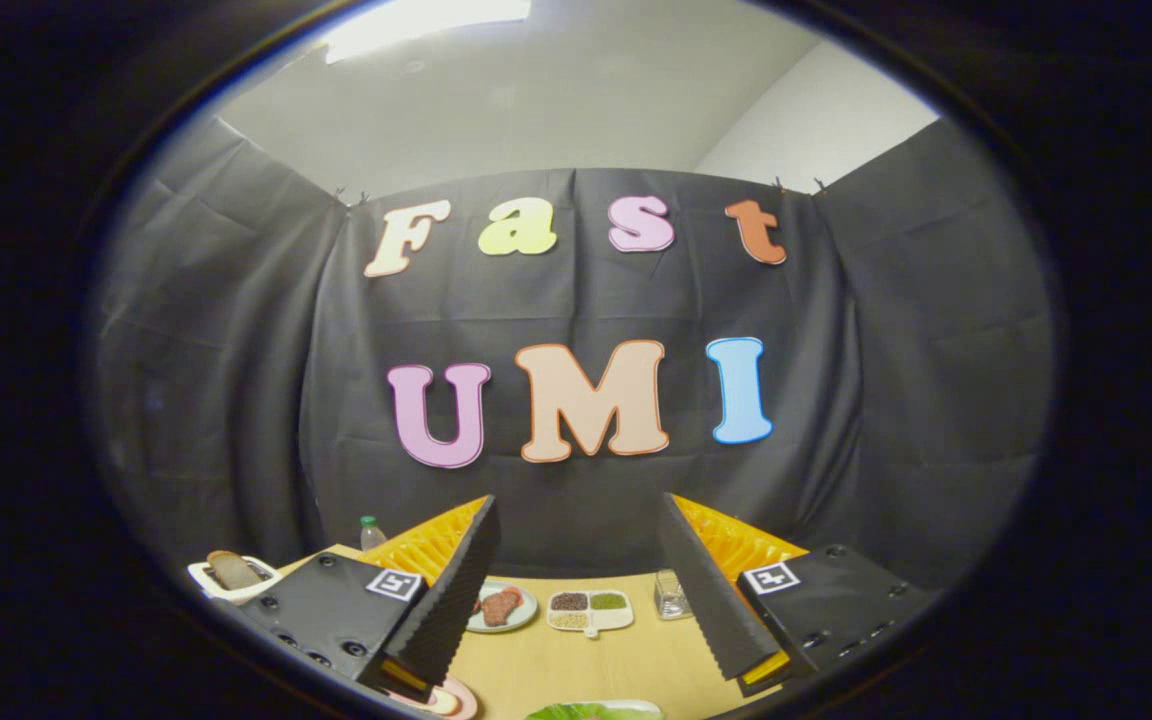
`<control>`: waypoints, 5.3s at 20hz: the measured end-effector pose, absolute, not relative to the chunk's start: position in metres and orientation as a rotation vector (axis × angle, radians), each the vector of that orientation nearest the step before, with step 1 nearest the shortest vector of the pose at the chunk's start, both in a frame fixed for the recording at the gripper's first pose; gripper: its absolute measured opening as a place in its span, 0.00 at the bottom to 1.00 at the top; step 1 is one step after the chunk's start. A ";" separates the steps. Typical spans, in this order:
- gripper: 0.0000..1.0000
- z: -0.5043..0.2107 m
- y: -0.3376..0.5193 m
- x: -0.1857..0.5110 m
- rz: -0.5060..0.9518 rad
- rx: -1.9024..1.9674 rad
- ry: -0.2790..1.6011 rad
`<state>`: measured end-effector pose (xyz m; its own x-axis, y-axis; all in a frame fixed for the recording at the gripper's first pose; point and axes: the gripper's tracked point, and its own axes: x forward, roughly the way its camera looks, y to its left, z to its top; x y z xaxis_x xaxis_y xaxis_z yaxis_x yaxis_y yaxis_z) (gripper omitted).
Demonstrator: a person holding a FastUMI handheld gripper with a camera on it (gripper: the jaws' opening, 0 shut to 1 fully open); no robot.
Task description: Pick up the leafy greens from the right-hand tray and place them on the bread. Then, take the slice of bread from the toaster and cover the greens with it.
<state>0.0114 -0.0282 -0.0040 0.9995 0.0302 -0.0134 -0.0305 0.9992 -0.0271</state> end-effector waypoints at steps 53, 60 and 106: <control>0.92 -0.429 -0.066 -0.070 1.124 -0.718 1.192; 0.52 -0.430 -0.066 -0.070 1.098 -0.756 1.211; 0.07 -0.369 0.167 -0.100 1.172 -0.674 1.077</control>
